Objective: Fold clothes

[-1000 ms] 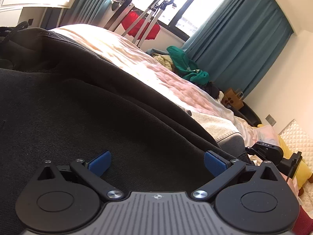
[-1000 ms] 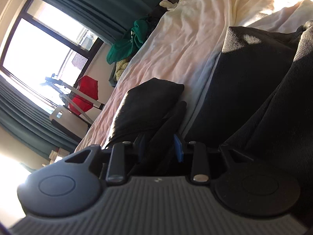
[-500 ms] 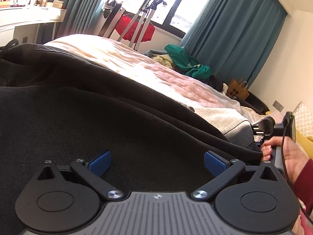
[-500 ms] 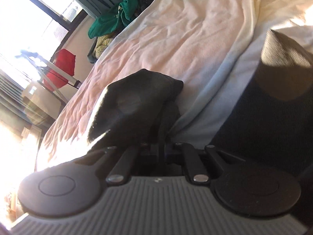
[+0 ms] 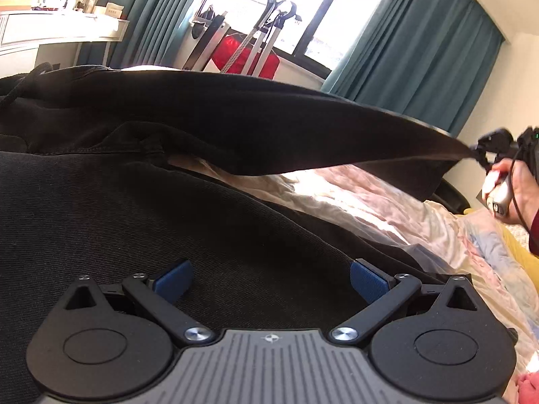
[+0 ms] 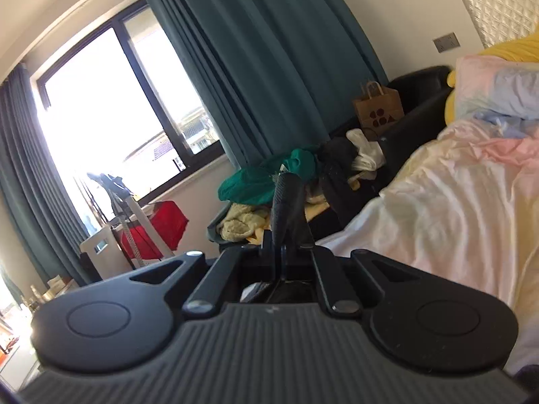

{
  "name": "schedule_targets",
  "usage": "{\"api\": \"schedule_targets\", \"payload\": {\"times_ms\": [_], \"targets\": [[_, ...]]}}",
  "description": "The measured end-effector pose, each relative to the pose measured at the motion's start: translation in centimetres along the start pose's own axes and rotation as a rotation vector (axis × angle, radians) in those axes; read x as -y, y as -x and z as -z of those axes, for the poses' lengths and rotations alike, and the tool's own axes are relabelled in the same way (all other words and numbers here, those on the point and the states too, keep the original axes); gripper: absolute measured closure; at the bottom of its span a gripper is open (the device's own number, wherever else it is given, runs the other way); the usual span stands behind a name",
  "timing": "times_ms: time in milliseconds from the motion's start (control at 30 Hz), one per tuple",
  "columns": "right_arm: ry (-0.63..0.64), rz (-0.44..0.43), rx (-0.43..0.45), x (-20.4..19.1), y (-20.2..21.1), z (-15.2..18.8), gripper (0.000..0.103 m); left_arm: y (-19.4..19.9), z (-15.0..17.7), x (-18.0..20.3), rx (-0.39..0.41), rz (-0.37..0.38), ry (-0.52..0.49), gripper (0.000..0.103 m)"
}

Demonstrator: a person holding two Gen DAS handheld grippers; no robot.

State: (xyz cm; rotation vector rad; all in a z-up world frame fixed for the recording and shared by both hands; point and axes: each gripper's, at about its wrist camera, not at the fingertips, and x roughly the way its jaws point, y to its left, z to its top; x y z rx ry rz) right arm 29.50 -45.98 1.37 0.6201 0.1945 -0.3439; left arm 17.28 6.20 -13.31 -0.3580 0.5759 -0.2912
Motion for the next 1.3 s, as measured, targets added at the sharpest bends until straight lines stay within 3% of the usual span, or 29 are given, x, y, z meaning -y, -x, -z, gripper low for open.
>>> {"api": "schedule_targets", "payload": {"times_ms": [167, 300, 567, 733, 867, 967, 1033, 1100, 1200, 1300], "targets": [[-0.130, 0.141, -0.142, 9.5, 1.0, 6.9, 0.096, 0.5, 0.1, 0.3, -0.006, 0.001, -0.004, 0.002], [-0.229, 0.166, -0.214, 13.3, 2.1, 10.9, 0.096, 0.5, 0.2, 0.5, -0.009, -0.006, -0.013, 0.002], [-0.309, 0.137, -0.257, 12.6, 5.8, 9.9, 0.093, 0.3, 0.1, 1.0, -0.017, -0.021, -0.023, 0.002], [-0.456, 0.113, -0.233, 13.4, 12.4, 8.1, 0.093, 0.9, 0.1, 1.1, -0.023, -0.019, -0.025, 0.002], [-0.488, 0.140, -0.216, 14.6, 17.9, 7.0, 0.092, 2.5, -0.4, 1.0, -0.003, -0.006, -0.002, 0.002], [-0.504, 0.183, -0.201, 15.9, 21.0, 6.7, 0.077, 4.1, -0.8, 0.7, 0.012, -0.005, 0.033, 0.002], [-0.516, 0.213, -0.188, 16.9, 23.1, 6.5, 0.042, 5.0, -1.1, 0.4, 0.018, -0.012, 0.058, 0.002], [-0.536, 0.258, -0.177, 17.7, 24.3, 6.8, 0.023, 6.0, -1.3, 0.1, 0.028, -0.020, 0.079, 0.002], [-0.611, 0.306, -0.238, 19.1, 24.2, 8.2, 0.020, 7.4, -1.6, -0.1, 0.053, -0.040, 0.091, 0.001], [-0.707, 0.281, -0.348, 20.3, 22.6, 10.1, 0.021, 8.6, -1.9, -0.3, 0.056, -0.064, 0.113, 0.001]]}}
